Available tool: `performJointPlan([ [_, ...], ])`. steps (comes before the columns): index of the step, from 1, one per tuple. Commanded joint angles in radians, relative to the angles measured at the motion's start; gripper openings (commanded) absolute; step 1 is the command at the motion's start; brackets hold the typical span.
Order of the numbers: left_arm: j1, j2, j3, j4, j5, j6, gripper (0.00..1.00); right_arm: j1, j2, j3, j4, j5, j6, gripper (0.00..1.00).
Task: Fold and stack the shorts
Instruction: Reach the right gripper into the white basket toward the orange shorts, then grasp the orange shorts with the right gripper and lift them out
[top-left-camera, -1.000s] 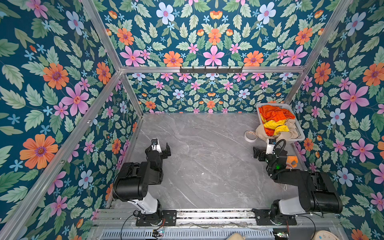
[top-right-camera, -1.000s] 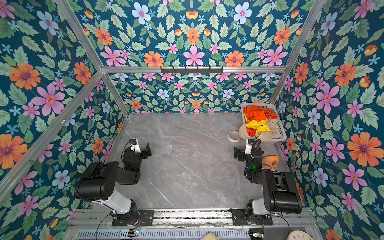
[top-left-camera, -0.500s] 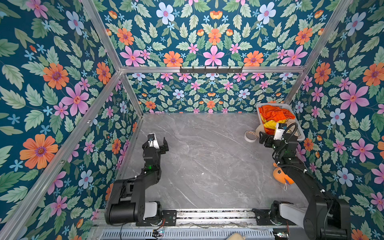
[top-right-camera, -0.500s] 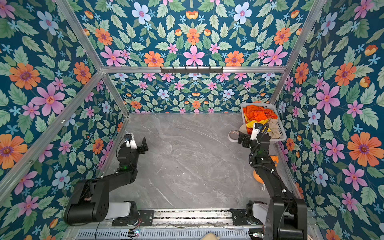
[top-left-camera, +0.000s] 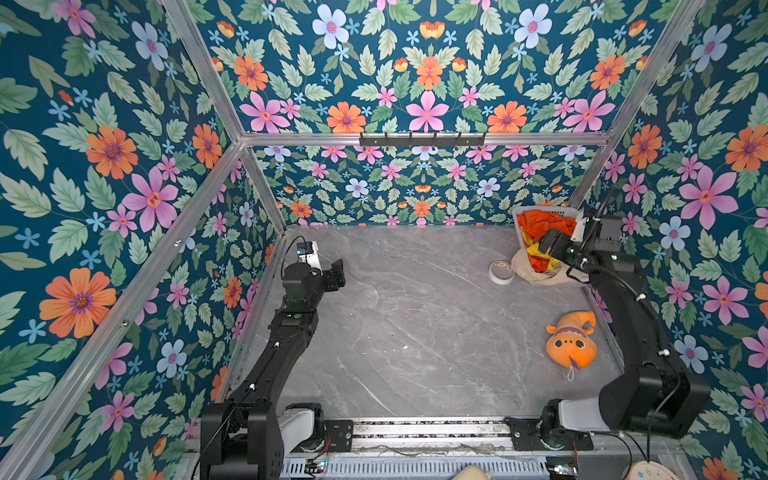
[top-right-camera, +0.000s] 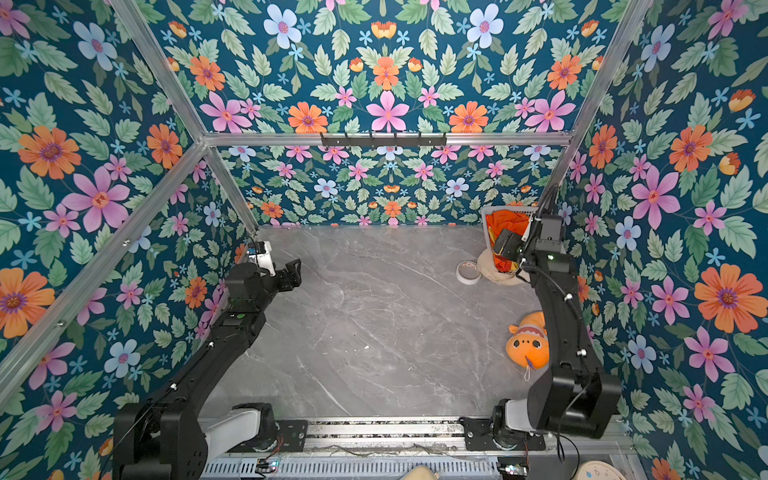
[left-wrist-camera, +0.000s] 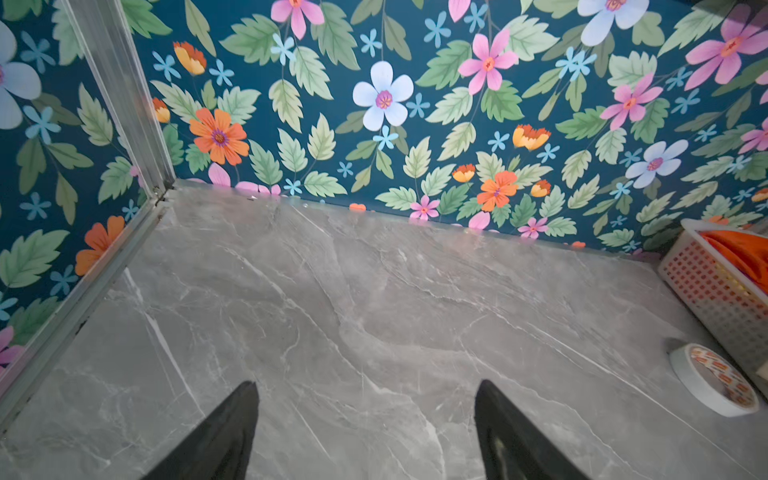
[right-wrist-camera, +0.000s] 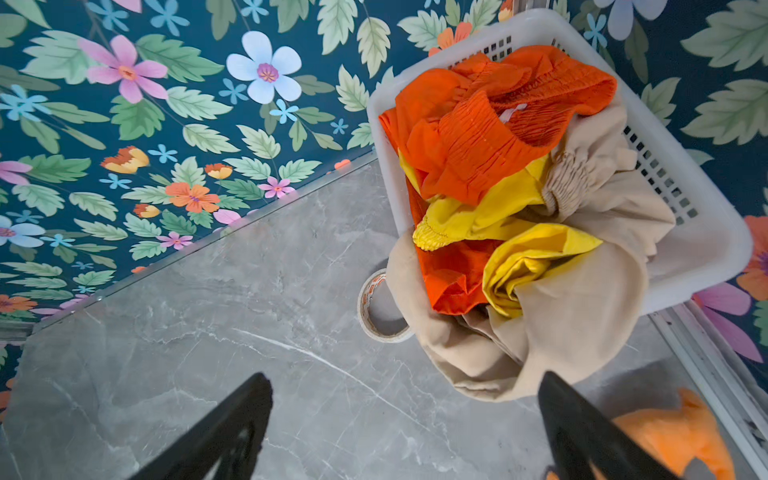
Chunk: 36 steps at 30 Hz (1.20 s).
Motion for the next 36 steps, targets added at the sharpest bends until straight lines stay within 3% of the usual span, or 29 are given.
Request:
performJointPlan([
  [1, -0.004, 0.021, 0.018, -0.052, 0.025, -0.021, 0.83, -0.031, 0.109, 0.135, -0.146, 0.026, 0.047, 0.99],
  [12, -0.008, 0.073, 0.034, -0.050, 0.027, -0.014, 0.83, -0.060, 0.465, 0.469, -0.120, -0.080, 0.061, 0.99],
  [26, -0.008, 0.148, 0.051, -0.032, 0.027, -0.009, 0.83, -0.065, 0.746, 0.794, -0.252, 0.048, 0.182, 0.91],
  [33, -0.010, 0.154, 0.042, -0.024, 0.025, -0.010, 0.83, -0.066, 0.777, 0.830, -0.266, 0.061, 0.209, 0.46],
  [35, -0.009, 0.153, 0.045, -0.025, 0.030, -0.013, 0.83, -0.071, 0.762, 0.817, -0.257, 0.035, 0.221, 0.18],
  [36, -0.009, 0.151, 0.048, -0.026, 0.036, -0.015, 0.83, -0.071, 0.749, 0.803, -0.246, 0.025, 0.220, 0.11],
])
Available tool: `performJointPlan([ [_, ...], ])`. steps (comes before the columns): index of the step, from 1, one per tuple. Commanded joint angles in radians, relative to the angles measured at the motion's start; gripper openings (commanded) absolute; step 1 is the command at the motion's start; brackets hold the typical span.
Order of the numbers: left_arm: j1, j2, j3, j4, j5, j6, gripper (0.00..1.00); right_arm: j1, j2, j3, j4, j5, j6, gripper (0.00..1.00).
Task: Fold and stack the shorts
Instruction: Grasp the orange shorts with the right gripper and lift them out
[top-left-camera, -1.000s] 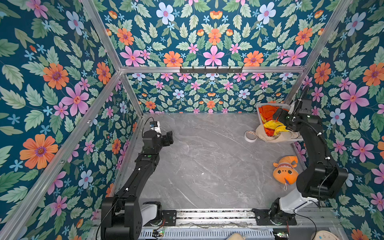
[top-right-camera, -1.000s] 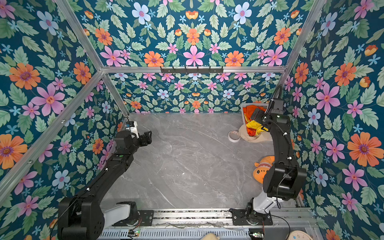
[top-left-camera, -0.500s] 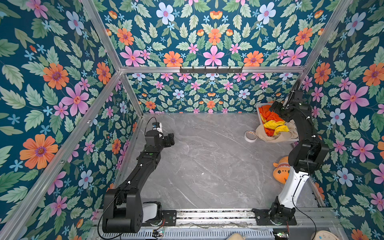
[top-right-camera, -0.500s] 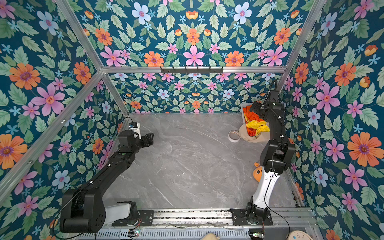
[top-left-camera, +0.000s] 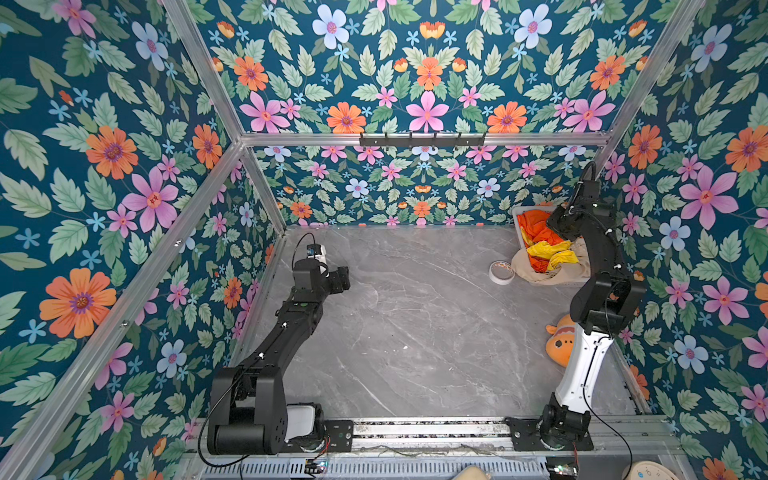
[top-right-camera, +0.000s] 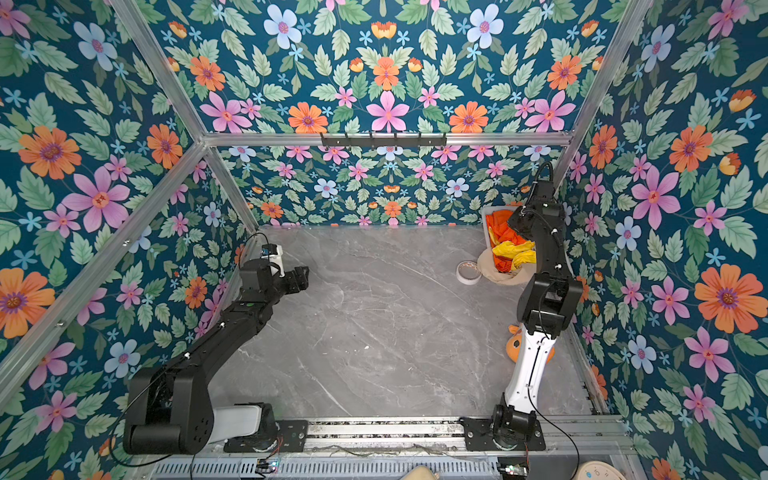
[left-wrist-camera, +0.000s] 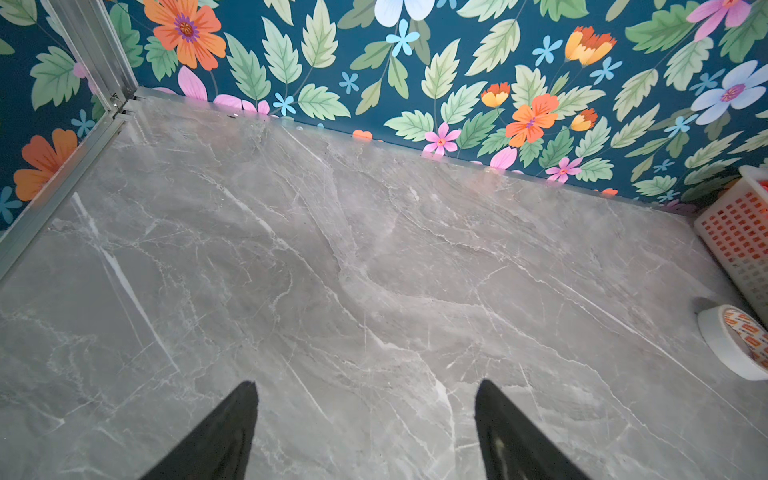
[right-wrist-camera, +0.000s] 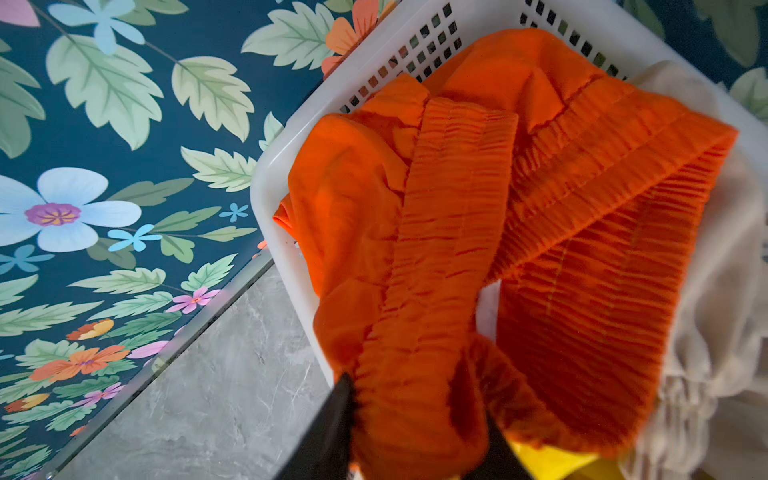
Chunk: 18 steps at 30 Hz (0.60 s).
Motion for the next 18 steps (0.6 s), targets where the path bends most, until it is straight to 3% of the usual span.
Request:
performJointPlan([
  [1, 0.000, -0.005, 0.006, 0.027, 0.018, 0.003, 0.83, -0.002, -0.046, -0.037, 0.022, -0.026, 0.029, 0.06],
  [3, 0.001, -0.013, 0.010, 0.027, 0.019, 0.003, 0.83, -0.002, -0.102, -0.102, 0.085, -0.048, 0.015, 0.00],
  [12, -0.002, -0.065, 0.006, 0.037, 0.011, -0.008, 0.83, 0.029, -0.465, -0.513, 0.533, -0.046, -0.099, 0.00],
  [18, -0.009, -0.084, 0.001, 0.039, 0.008, -0.018, 0.83, 0.048, -0.540, -0.571, 0.686, -0.059, -0.153, 0.00],
])
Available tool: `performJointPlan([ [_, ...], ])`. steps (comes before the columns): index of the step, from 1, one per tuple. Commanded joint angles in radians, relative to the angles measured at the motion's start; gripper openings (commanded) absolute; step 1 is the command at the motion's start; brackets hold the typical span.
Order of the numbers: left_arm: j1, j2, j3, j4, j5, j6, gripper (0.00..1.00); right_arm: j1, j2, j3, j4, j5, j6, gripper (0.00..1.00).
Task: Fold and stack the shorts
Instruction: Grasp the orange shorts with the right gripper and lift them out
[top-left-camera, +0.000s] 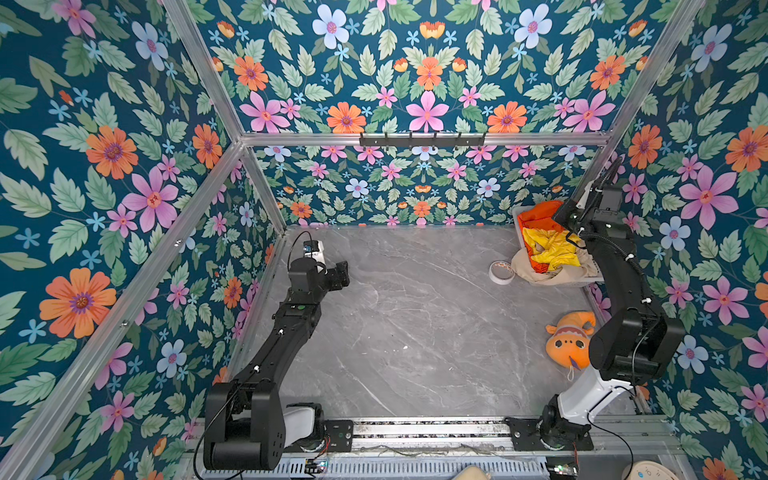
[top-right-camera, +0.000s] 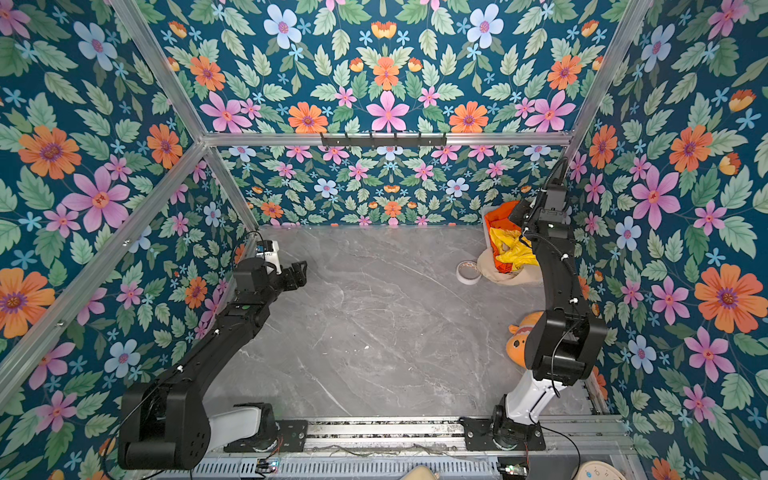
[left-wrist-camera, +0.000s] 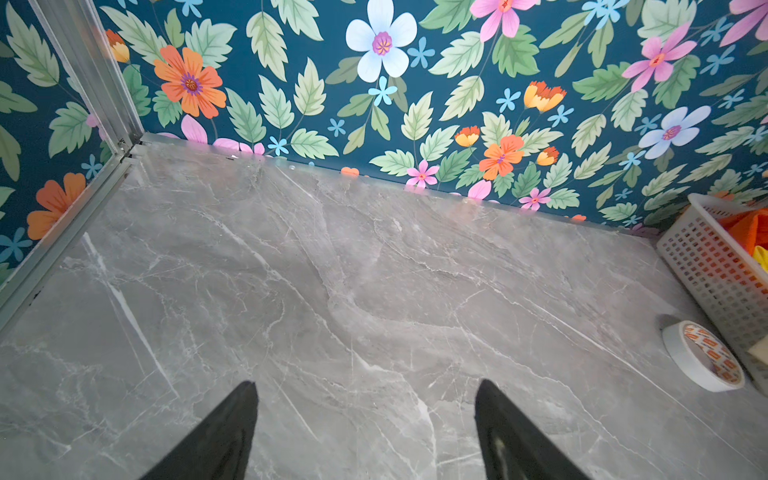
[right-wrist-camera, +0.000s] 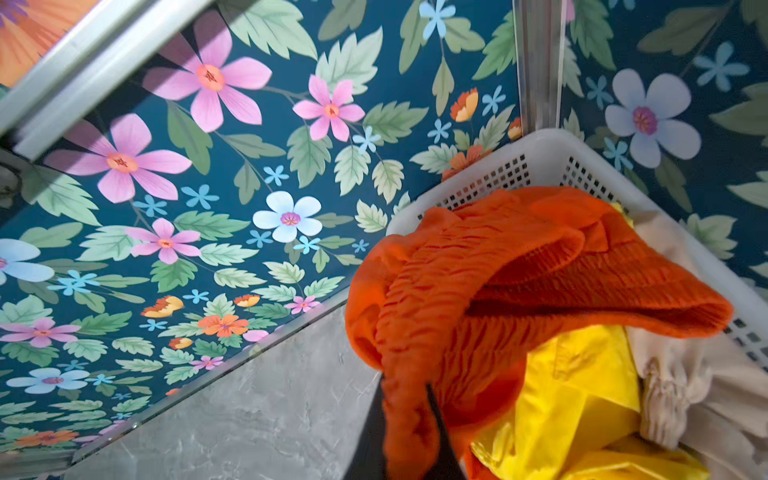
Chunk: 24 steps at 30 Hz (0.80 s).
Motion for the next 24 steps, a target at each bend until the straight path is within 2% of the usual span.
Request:
performJointPlan([
  [1, -0.002, -0.017, 0.000, 0.025, -0.001, -0.010, 0.83, 0.018, -0.032, 0.012, 0.197, -0.003, -0.057, 0.00],
  [5, -0.004, -0.037, 0.002, 0.019, -0.011, -0.009, 0.83, 0.030, -0.029, 0.088, 0.244, 0.023, -0.064, 0.00],
  [14, -0.007, -0.061, 0.015, 0.010, -0.023, -0.012, 0.83, 0.045, 0.074, 0.381, 0.247, 0.055, -0.044, 0.00],
  [17, -0.008, -0.068, 0.020, 0.002, -0.028, -0.009, 0.83, 0.044, 0.153, 0.559, 0.192, 0.050, -0.048, 0.00],
  [24, -0.011, -0.092, 0.036, -0.010, -0.043, 0.000, 0.84, 0.044, 0.389, 1.094, 0.057, -0.029, -0.030, 0.00],
])
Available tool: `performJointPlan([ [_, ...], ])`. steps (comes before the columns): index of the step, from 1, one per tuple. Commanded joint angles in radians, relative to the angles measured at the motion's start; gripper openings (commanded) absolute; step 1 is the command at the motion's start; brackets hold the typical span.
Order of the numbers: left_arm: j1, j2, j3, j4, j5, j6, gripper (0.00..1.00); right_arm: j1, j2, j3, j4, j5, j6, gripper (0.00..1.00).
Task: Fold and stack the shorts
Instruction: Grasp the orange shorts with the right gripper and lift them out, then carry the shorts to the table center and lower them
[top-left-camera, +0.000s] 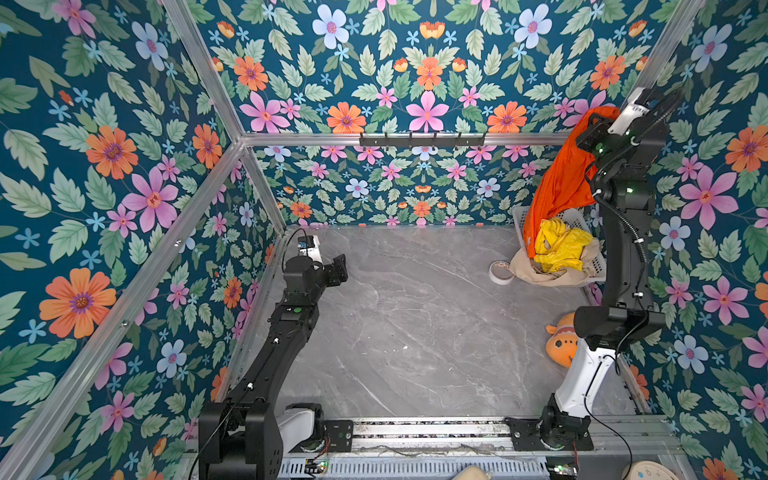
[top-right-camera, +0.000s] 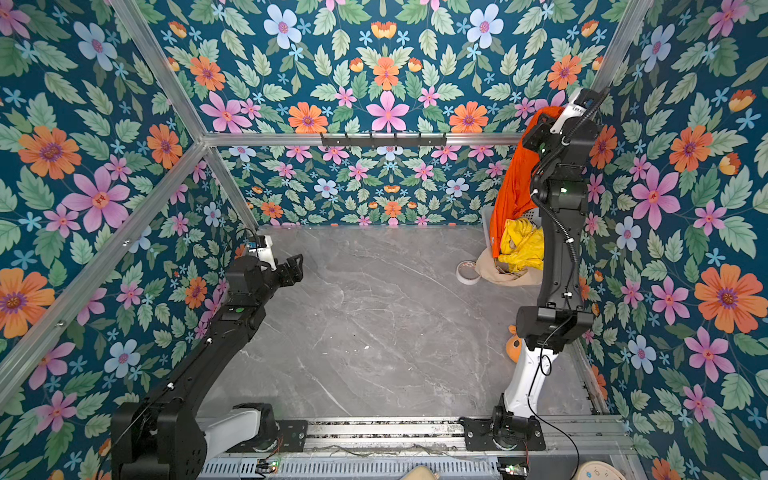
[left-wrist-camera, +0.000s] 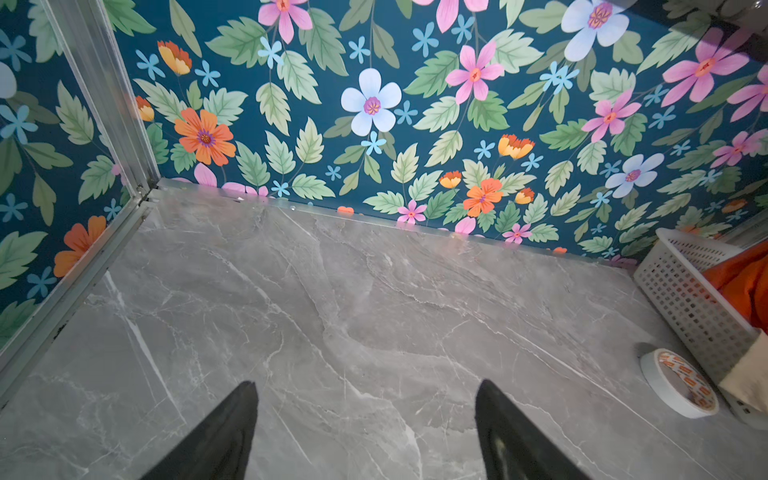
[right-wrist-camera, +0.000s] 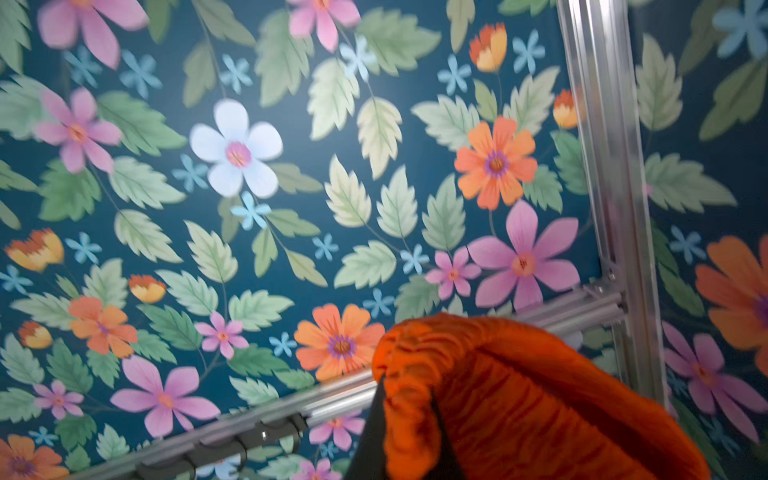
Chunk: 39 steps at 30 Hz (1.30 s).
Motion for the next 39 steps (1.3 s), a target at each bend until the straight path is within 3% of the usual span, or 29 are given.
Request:
performJointPlan([
  [1, -0.002, -0.014, 0.010, 0.001, -0.012, 0.006, 0.83, 0.000, 0.061, 0.172, -0.002, -0.068, 0.034, 0.00],
  [4, -0.002, -0.027, 0.019, -0.001, -0.010, 0.006, 0.83, 0.011, 0.030, 0.167, 0.022, -0.134, 0.056, 0.00],
  [10, -0.004, -0.065, 0.050, -0.026, -0.006, 0.022, 0.83, 0.080, -0.186, -0.071, 0.076, -0.281, -0.019, 0.00],
  [16, -0.004, -0.097, 0.112, -0.101, 0.034, 0.043, 0.83, 0.177, -0.361, -0.191, -0.040, -0.298, -0.099, 0.00],
  [23, -0.004, -0.151, 0.152, -0.116, 0.280, 0.080, 0.83, 0.309, -0.557, -0.402, -0.081, -0.368, -0.100, 0.00],
  [28, -0.004, -0.192, 0.150, -0.116, 0.476, 0.107, 0.82, 0.481, -0.623, -0.573, -0.097, -0.369, -0.103, 0.00],
  [34, -0.007, -0.231, 0.119, -0.124, 0.633, 0.109, 0.81, 0.670, -0.620, -0.781, -0.078, -0.342, -0.109, 0.00],
  [39, -0.013, -0.259, 0.108, -0.114, 0.698, 0.127, 0.82, 0.717, -0.557, -0.844, -0.031, -0.349, -0.053, 0.00],
])
